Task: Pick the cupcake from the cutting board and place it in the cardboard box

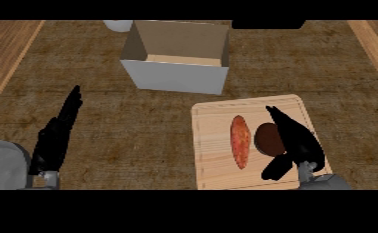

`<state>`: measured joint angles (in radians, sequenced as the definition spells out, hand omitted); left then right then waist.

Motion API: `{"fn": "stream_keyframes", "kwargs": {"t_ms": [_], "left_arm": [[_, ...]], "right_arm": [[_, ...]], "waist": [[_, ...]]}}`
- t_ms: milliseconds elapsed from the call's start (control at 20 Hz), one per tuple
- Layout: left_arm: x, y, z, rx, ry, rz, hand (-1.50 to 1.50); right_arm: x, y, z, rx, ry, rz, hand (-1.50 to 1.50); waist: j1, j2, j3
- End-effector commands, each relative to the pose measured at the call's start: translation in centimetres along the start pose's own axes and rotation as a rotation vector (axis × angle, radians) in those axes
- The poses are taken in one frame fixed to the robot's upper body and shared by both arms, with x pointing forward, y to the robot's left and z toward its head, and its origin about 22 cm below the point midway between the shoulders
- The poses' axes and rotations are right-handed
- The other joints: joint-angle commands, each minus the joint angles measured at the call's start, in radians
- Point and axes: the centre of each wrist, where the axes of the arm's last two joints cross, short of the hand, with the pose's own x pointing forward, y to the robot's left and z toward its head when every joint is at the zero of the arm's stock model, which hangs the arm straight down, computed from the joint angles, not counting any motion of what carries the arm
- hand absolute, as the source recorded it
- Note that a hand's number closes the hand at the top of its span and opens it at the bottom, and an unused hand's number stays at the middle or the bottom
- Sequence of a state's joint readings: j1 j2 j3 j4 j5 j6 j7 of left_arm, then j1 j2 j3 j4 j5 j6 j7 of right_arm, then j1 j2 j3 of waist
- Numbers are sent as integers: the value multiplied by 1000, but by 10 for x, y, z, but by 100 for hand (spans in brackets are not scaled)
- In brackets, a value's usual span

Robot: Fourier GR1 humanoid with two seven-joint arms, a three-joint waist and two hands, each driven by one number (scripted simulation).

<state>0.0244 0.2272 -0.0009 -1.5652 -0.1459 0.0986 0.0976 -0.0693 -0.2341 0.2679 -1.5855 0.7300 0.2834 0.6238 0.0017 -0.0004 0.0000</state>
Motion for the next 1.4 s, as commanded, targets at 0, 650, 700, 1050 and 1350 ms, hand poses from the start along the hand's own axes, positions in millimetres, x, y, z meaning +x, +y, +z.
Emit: {"fn": "stream_keyframes", "kwargs": {"t_ms": [0,650,700,1050,1350], "left_arm": [[3,18,-4,6,-7,-11,0],[6,12,-4,8,-12,-23,0],[-6,-5,8,-13,-5,-8,0],[16,-7,-11,-67,-70,-11,0],[21,-23,-12,-97,-84,-5,0]], "right_arm": [[-12,6,-2,-2,13,28,-150],[-6,4,-13,-196,-16,121,150],[-2,6,-26,-225,-42,123,150],[21,-74,-47,-227,-398,365,150],[12,-153,-59,-254,-660,484,150]], "waist": [[-1,0,0],[-1,-1,0],[3,0,0],[90,26,3],[129,46,6]]}}
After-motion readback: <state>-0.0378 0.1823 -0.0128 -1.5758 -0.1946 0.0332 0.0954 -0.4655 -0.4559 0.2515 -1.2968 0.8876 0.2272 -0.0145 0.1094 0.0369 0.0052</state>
